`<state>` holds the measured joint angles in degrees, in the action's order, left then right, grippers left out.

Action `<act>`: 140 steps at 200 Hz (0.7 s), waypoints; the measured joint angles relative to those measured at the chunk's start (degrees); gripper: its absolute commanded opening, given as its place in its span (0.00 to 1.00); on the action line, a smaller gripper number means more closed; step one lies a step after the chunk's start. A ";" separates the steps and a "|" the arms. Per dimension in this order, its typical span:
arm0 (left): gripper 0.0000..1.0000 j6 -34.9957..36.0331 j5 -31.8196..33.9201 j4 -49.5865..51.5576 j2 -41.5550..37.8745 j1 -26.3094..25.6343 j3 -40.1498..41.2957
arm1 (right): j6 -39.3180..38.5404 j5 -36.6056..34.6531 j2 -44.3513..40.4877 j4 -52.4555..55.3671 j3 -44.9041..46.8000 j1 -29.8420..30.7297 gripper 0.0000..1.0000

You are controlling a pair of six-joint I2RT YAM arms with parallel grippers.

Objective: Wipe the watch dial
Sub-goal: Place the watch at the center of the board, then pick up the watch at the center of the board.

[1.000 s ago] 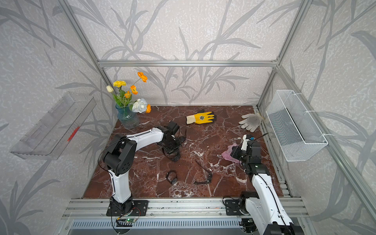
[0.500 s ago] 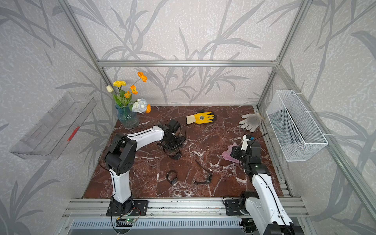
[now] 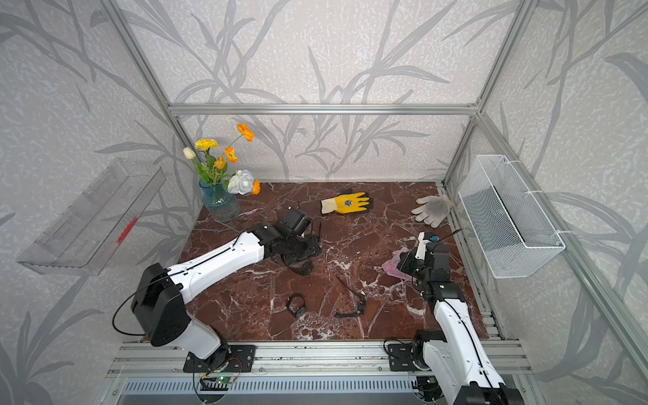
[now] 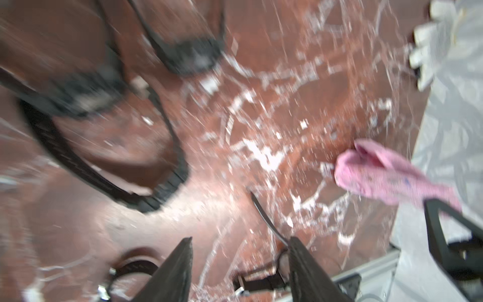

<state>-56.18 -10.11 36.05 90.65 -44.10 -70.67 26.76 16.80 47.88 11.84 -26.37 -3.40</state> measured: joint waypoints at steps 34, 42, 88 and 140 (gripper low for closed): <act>0.61 -6.47 -3.06 -7.04 4.79 -5.62 4.44 | -0.04 0.39 0.57 0.07 0.00 0.00 0.00; 0.61 -7.69 -3.48 -8.74 6.62 -6.86 4.44 | -0.04 0.48 0.68 0.04 0.00 0.00 0.00; 0.63 -12.52 -4.98 -14.97 13.84 -11.85 1.99 | 0.00 1.07 0.94 0.04 0.00 0.00 0.00; 0.62 -17.29 -7.19 -21.24 17.49 -13.42 0.66 | -0.02 1.36 0.94 0.04 0.00 0.00 0.00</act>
<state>-73.47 -17.30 14.81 108.14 -57.52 -70.02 26.74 18.15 48.82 11.88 -26.37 -3.40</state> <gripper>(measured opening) 0.623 0.053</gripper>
